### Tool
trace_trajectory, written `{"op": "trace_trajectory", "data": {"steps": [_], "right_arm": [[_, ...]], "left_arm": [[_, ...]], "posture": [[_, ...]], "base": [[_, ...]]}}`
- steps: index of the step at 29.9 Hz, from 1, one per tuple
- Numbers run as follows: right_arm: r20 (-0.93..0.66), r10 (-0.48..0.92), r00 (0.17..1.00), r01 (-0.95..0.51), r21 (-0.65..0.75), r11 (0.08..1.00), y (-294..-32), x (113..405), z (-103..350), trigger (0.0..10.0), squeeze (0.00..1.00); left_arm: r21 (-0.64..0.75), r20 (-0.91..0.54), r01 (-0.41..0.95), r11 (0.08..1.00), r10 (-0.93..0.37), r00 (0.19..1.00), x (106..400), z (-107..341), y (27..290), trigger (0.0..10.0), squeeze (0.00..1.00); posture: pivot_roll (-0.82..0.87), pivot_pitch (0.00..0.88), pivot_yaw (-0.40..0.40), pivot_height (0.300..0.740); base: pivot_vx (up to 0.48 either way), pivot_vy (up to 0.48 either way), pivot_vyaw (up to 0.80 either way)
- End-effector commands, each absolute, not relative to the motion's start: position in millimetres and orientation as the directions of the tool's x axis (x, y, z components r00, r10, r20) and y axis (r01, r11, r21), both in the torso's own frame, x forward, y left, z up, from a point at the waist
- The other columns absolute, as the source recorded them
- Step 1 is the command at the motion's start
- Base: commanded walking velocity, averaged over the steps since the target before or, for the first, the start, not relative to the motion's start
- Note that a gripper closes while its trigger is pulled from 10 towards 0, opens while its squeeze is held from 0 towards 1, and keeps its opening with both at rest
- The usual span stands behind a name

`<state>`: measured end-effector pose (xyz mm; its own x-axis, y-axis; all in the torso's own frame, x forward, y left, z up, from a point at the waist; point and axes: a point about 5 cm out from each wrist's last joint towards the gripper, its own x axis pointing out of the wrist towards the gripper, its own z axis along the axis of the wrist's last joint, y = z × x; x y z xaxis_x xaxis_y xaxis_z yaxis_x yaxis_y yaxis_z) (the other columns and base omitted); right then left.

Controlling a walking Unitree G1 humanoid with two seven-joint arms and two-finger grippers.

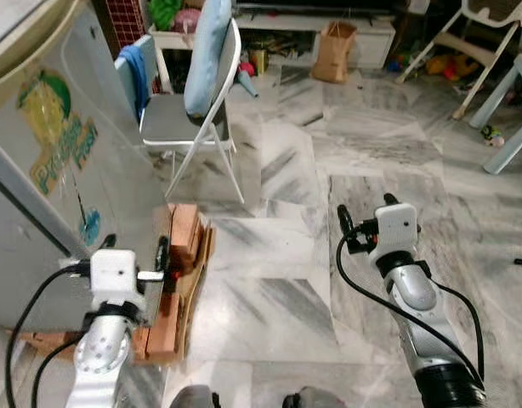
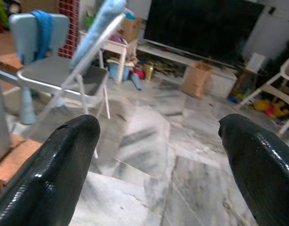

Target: Restocking fridge

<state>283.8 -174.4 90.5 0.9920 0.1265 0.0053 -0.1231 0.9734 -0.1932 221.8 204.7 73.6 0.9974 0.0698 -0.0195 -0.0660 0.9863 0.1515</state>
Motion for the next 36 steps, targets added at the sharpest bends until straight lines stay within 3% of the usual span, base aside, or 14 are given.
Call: {"op": "trace_trajectory", "data": {"steps": [1,6,20,30,36], "right_arm": [[0.028,0.142,0.989,-0.134,-0.194,0.972,-171,285,95,10.0,0.0],[0.034,0.152,0.988,-0.142,-0.202,0.969,-169,285,96,10.0,0.0],[0.008,0.151,0.988,-0.146,-0.219,0.965,-169,287,89,10.0,0.0],[0.013,0.149,0.989,-0.143,-0.213,0.967,-169,289,88,10.0,0.0],[0.015,0.155,0.988,-0.148,-0.212,0.966,-167,290,88,10.0,0.0]], "left_arm": [[0.156,-0.033,-0.079,0.985,0.085,0.996,224,73,208,10.0,0.0],[0.159,-0.018,-0.064,0.985,0.067,0.998,226,75,205,10.0,0.0],[0.194,0.002,0.006,0.981,-0.007,1.0,240,82,200,10.0,0.0],[0.176,0.009,0.04,0.984,-0.042,0.999,243,84,197,10.0,0.0],[0.192,0.02,0.034,0.981,-0.039,0.999,242,84,196,10.0,0.0]], "posture": [[0.1,0.035,-0.017,0.74],[0.1,0.037,-0.018,0.74],[0.11,0.043,-0.013,0.74],[0.11,0.04,-0.01,0.74],[0.11,0.042,-0.012,0.74]], "base": [[0.0,0.48,0.0],[0.0,0.48,0.0],[0.0,0.0,0.0],[0.083,0.204,-0.73],[0.0,0.137,0.0]]}}
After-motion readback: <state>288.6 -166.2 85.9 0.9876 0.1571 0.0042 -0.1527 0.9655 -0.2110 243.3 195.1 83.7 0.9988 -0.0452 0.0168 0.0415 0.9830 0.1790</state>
